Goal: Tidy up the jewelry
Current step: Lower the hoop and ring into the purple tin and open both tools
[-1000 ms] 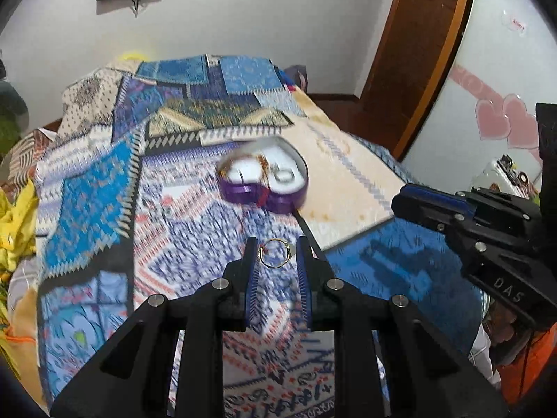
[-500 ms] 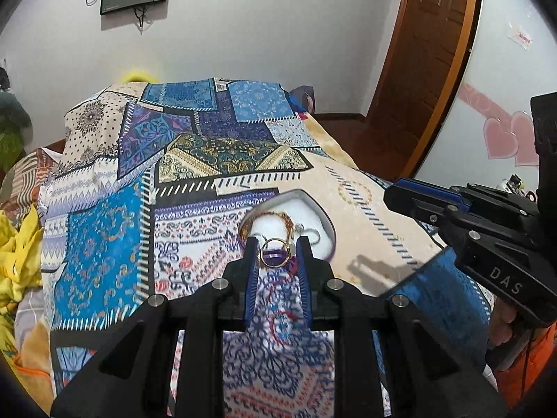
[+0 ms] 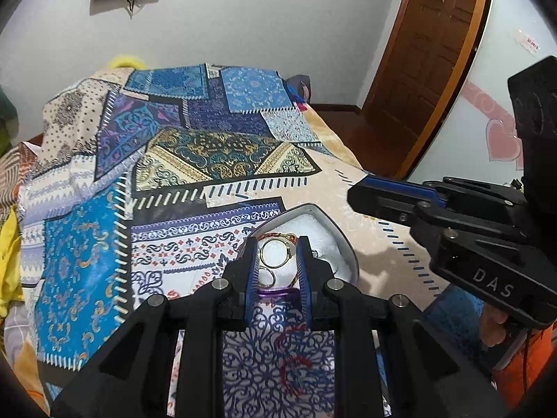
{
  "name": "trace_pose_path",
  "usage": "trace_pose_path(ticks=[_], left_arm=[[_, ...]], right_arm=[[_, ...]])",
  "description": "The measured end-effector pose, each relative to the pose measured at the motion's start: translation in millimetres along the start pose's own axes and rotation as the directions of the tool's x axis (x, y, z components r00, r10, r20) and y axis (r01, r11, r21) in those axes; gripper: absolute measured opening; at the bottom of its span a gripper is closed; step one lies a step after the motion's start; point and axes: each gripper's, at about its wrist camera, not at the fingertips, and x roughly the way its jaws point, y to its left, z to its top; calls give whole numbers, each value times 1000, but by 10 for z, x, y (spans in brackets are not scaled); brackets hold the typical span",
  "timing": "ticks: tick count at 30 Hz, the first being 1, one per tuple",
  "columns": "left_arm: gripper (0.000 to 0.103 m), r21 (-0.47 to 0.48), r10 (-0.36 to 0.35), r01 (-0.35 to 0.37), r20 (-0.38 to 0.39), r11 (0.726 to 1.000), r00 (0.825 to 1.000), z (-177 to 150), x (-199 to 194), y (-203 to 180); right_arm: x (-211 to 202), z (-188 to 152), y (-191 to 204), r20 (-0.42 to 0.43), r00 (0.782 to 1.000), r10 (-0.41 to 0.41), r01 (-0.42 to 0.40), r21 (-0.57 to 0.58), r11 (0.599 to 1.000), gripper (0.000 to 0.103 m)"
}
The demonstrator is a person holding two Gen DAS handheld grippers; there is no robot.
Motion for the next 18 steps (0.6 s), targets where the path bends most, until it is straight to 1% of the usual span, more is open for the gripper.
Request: trace_pose_path(ticks=[5,8,11,14,15,18], left_arm=[[20,-3,-16,16,-33,1000,999,-6,155,15],[20,2,-21,21,-34,1000,999,-14,184,8],[20,22,-10,11,-22,1000,1000,-10,159,-23],[20,24,-7,8,-17,1000,1000,5,119,-26],[20,23,-8,8,-14,1000,1000,10,97,-30],[21,19,-5,5,-6,1000,1000,25,24,-33]], right_arm=[[150,-1,-53,-59,998,15,-14,19,1000,10],[183,13,-91,-77,996,33,-30,40,999,10],[169,26,-84,-84,996,29,-26,35,999,11],[127,35,-69,-80,996,25,-23,29,999,20],[103,37,-65,-75,997,25,-22,28,999,21],[25,45,-58,-58,998,16,-14,25,1000,21]])
